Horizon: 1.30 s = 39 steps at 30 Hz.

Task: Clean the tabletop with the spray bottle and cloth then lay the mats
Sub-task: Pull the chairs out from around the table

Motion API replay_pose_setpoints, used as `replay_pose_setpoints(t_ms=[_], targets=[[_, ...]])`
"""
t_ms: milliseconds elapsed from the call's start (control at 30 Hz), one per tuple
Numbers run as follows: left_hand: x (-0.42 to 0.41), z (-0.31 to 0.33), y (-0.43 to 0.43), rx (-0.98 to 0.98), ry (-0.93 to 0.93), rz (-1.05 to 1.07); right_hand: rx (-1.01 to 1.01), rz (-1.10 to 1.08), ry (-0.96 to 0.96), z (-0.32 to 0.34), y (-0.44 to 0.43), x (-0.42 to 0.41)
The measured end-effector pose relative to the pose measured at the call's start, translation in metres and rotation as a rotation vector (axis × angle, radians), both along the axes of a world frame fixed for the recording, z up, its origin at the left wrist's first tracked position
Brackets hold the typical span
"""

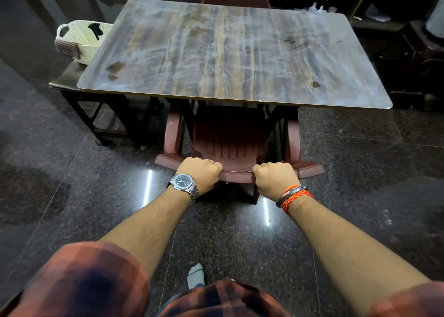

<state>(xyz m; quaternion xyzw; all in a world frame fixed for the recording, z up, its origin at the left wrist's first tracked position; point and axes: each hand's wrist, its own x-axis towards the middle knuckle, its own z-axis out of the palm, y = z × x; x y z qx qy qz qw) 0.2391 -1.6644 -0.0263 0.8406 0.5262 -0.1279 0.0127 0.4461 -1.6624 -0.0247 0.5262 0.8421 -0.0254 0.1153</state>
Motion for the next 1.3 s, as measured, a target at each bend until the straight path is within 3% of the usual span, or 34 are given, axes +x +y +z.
replay_pose_setpoints(t_ms=[733,900,1000,1100,1200,1300], targets=[[0.005,0.001,-0.006,-0.005,-0.025,0.064,0.041,-0.075,0.040,0.002,-0.007,-0.002],[0.004,0.004,-0.008,-0.014,-0.045,0.052,-0.018,0.020,0.194,0.001,-0.009,0.003],[-0.007,0.002,-0.007,-0.020,-0.116,-0.017,-0.149,0.045,0.417,0.005,-0.006,-0.006],[-0.035,0.002,0.003,-0.110,-0.177,-0.041,-0.113,0.001,0.575,0.005,0.012,-0.043],[-0.085,0.012,0.015,-0.174,-0.304,0.072,-0.130,-0.015,0.611,0.001,0.040,-0.101],[-0.159,0.014,0.037,-0.100,-0.377,0.264,-0.146,-0.026,0.598,-0.007,0.073,-0.170]])
